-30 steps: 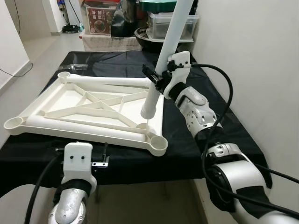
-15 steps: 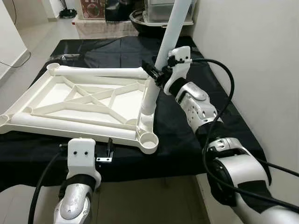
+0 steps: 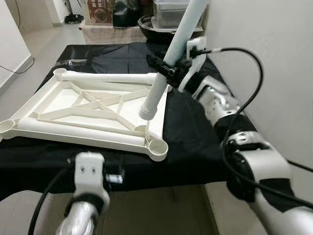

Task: Building children table

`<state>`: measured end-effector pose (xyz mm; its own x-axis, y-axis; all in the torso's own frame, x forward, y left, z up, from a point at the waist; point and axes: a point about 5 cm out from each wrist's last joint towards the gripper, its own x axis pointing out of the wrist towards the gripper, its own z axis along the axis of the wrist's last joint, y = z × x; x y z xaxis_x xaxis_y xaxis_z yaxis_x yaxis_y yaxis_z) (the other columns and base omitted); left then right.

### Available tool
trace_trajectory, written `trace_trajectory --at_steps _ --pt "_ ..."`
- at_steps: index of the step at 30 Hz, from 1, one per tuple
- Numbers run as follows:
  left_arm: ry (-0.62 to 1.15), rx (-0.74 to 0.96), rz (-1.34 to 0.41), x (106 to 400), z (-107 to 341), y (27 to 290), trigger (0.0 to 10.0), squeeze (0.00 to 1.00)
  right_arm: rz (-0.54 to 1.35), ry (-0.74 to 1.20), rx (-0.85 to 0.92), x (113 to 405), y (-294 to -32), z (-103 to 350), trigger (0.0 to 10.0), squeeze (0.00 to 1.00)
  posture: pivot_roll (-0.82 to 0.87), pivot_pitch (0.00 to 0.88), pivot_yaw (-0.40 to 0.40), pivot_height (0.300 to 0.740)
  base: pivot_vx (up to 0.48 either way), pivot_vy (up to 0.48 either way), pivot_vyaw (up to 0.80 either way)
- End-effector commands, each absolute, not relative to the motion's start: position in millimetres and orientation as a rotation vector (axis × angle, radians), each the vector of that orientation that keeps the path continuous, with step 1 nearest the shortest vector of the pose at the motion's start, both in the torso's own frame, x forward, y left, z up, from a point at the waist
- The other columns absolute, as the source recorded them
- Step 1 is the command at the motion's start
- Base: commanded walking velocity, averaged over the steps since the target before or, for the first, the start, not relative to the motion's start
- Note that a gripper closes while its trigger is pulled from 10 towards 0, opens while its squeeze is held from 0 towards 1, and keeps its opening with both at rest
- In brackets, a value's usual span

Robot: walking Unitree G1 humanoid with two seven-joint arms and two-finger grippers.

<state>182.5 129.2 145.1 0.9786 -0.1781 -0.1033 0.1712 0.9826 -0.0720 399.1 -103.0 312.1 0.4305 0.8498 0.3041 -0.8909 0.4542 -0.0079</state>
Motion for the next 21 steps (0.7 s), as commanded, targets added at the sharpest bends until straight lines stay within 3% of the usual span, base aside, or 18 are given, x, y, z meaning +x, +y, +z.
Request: trace_trajectory --at_steps 1,3,5,9,21 --pt "0.098 -0.096 -0.237 176.1 147.6 123.8 10.0 0.0 1.199 -0.227 0.126 395.8 -97.0 303.7 10.0 0.0 0.09 0.153 -0.04 0.74 0.0 0.0 0.0" --pt "0.104 -0.104 -0.251 173.3 146.8 122.6 10.0 0.0 1.225 -0.216 0.105 394.9 -97.0 302.7 10.0 0.0 0.09 0.153 -0.04 0.74 0.0 0.0 0.0" --pt "0.142 -0.116 -0.322 160.3 142.3 113.4 10.0 0.0 1.376 -0.183 -0.003 388.3 -92.2 298.7 10.0 0.0 0.1 0.18 -0.042 0.74 0.0 0.0 0.0" --pt "0.14 -0.106 -0.326 154.6 143.2 110.5 10.0 0.0 1.479 -0.172 0.016 383.9 -89.4 301.9 10.0 0.0 0.11 0.19 -0.045 0.74 0.0 0.0 0.0" --pt "0.118 -0.086 -0.351 143.2 152.3 106.2 10.0 0.0 1.662 -0.11 -0.111 376.0 -86.9 302.8 10.0 0.0 0.13 0.237 -0.038 0.74 0.0 0.0 0.0"
